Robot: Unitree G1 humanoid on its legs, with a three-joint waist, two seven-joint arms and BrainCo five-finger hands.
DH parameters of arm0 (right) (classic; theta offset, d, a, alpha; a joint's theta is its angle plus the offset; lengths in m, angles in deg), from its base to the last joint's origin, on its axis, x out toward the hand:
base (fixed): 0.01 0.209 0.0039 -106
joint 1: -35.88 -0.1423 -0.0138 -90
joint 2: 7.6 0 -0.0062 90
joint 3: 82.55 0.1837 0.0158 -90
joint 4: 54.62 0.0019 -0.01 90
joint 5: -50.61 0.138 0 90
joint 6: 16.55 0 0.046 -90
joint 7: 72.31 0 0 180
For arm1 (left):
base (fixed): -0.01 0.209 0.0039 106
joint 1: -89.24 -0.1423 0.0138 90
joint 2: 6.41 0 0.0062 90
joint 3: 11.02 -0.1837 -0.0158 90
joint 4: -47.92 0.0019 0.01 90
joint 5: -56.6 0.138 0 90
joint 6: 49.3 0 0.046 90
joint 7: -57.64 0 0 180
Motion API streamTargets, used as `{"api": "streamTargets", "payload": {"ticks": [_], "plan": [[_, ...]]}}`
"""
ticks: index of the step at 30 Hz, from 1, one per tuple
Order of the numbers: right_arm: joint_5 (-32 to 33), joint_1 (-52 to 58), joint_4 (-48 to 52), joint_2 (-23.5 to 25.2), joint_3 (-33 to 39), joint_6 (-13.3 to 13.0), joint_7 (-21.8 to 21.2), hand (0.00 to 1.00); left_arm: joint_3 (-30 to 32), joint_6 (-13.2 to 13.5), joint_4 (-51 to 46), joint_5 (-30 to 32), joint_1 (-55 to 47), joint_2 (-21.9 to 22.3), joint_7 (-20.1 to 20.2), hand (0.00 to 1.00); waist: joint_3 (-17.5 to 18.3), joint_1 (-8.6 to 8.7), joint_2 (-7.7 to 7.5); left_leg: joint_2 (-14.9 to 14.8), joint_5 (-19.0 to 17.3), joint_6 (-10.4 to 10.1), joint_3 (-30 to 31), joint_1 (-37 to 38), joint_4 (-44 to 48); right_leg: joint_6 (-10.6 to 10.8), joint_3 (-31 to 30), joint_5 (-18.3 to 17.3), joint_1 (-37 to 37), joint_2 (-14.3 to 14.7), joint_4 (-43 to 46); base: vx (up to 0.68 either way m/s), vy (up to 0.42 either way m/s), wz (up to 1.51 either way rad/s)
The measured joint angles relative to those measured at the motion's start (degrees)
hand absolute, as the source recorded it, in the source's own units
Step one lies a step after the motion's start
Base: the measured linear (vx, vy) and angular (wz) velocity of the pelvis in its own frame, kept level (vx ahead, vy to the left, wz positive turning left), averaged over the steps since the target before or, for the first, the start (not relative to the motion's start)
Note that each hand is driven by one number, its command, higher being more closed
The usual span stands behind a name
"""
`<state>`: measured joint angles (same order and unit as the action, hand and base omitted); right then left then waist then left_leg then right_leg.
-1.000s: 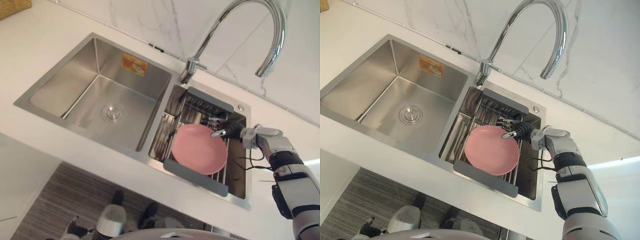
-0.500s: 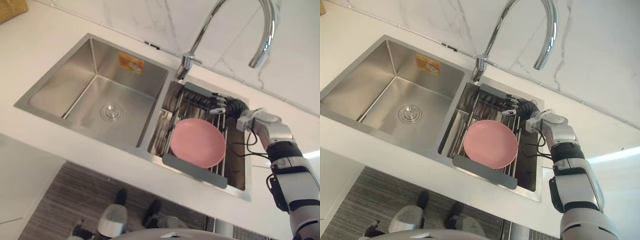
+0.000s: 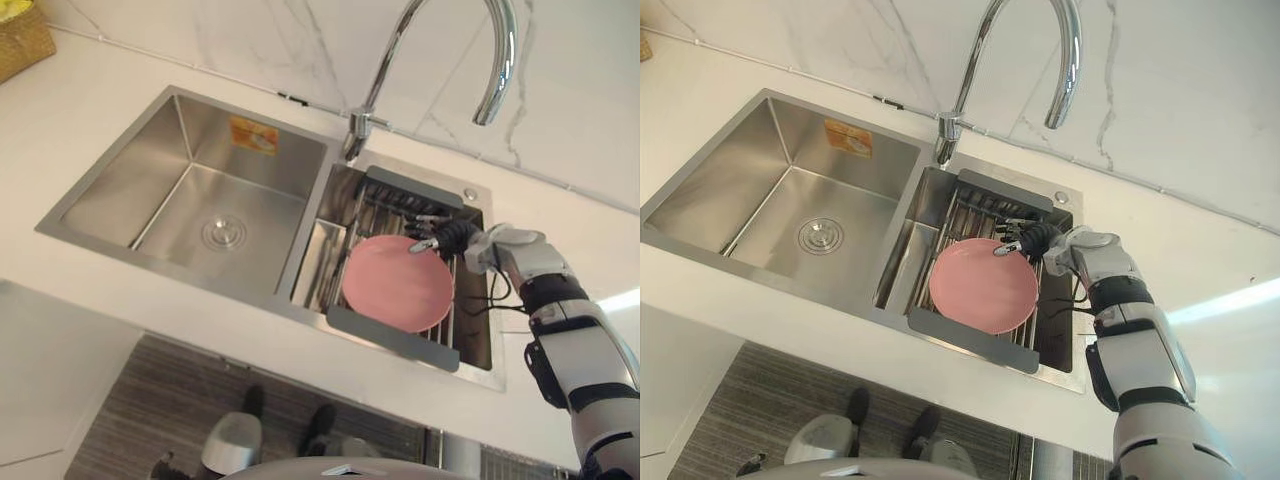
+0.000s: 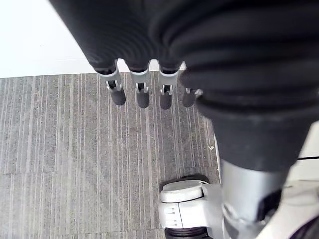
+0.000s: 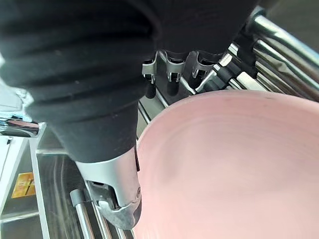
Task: Walk over to the sink, pick up the cup, carry it to the dishwasher, place the cup inside the dishwasher, then close the dishwasher door
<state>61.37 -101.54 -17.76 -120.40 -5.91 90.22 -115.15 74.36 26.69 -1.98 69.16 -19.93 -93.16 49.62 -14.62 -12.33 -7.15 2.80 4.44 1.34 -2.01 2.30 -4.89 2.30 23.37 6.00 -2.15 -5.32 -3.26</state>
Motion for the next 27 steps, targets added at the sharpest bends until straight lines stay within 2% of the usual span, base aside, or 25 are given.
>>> {"api": "streamTargets", "payload": {"ticks": [4, 12, 16, 17, 18, 21, 24, 27], "plan": [[-2.21, -0.73, -0.34, -0.18, 0.15, 1.13, -2.93, 0.00, 0.04, 0.53, 0.02, 0.05, 0.01, 0.00, 0.00, 0.00, -0.01, 0.13, 0.01, 0.05, 0.15, 0.03, 0.59, -0.29, 0.00, 0.01, 0.73, 0.02, -0.08, 0.02, -0.20, 0.02, 0.004, 0.10], [-2.27, -1.58, -2.01, -0.65, 0.59, 2.58, -7.29, 0.00, 0.05, 0.79, 0.10, 0.08, 0.76, 0.03, 0.09, 0.00, -0.02, -0.22, 0.02, 0.14, 0.15, 0.04, 0.82, -0.35, -0.02, 0.01, 0.93, -0.08, -0.10, -0.04, -0.13, 0.00, 0.000, 0.00], [-3.43, -3.23, -3.49, -0.89, 0.62, 4.99, -10.53, 0.00, 0.15, 0.87, 1.81, 0.08, 1.84, 0.03, 0.10, 0.00, -0.08, -0.35, 0.06, 0.13, 0.12, 0.00, 0.76, -0.32, -0.02, -0.04, 0.92, -0.17, -0.12, -0.04, -0.11, 0.00, 0.000, 0.00], [-3.44, -3.64, -4.03, -1.10, 0.57, 5.48, -12.33, 0.00, 0.15, 0.87, 1.83, 0.08, 1.95, 0.02, 0.10, 0.00, -0.08, -0.37, 0.06, 0.13, 0.09, -0.03, 0.73, -0.29, -0.01, -0.08, 0.88, -0.17, -0.13, -0.04, -0.11, 0.03, 0.006, -0.02], [-3.45, -3.34, -4.17, -1.05, -0.07, 7.39, -16.85, 0.00, 0.15, 0.90, 2.02, 0.10, 2.30, 0.03, 0.09, 0.00, -0.09, -0.44, 0.05, 0.12, 0.05, -0.08, 0.69, -0.12, -0.01, -0.12, 0.84, -0.20, -0.24, -0.04, -0.06, 0.03, 0.005, -0.02], [-3.34, -3.15, -4.14, -1.17, 0.03, 8.65, -20.39, 0.00, 0.20, 1.00, 2.17, 0.12, 2.87, 0.03, 0.08, 0.00, -0.11, -0.33, 0.07, 0.11, 0.01, -0.14, 0.50, 0.12, -0.01, -0.13, 0.62, -0.22, -0.36, -0.04, -0.05, 0.02, 0.008, -0.04], [-2.57, -2.70, -4.14, -1.14, -0.42, 9.92, -22.61, 0.00, 0.25, 1.44, 2.24, 0.35, 2.97, 0.01, 0.07, 0.00, -0.15, -0.27, 0.09, 0.05, -0.31, -0.48, 0.34, 0.60, -0.01, -0.14, 0.42, -0.32, -0.79, 0.00, -0.06, 0.01, 0.009, -0.04], [-0.38, -2.62, -4.10, -1.16, -1.95, 10.93, -22.85, 0.00, 0.35, 1.98, 3.31, 1.19, 3.22, -0.01, 0.07, 0.00, -0.17, -0.29, 0.07, -0.08, -0.47, -0.47, 0.08, 0.74, -0.02, -0.10, 0.14, -0.53, -0.95, 0.12, -0.06, 0.00, 0.005, -0.04]]}}
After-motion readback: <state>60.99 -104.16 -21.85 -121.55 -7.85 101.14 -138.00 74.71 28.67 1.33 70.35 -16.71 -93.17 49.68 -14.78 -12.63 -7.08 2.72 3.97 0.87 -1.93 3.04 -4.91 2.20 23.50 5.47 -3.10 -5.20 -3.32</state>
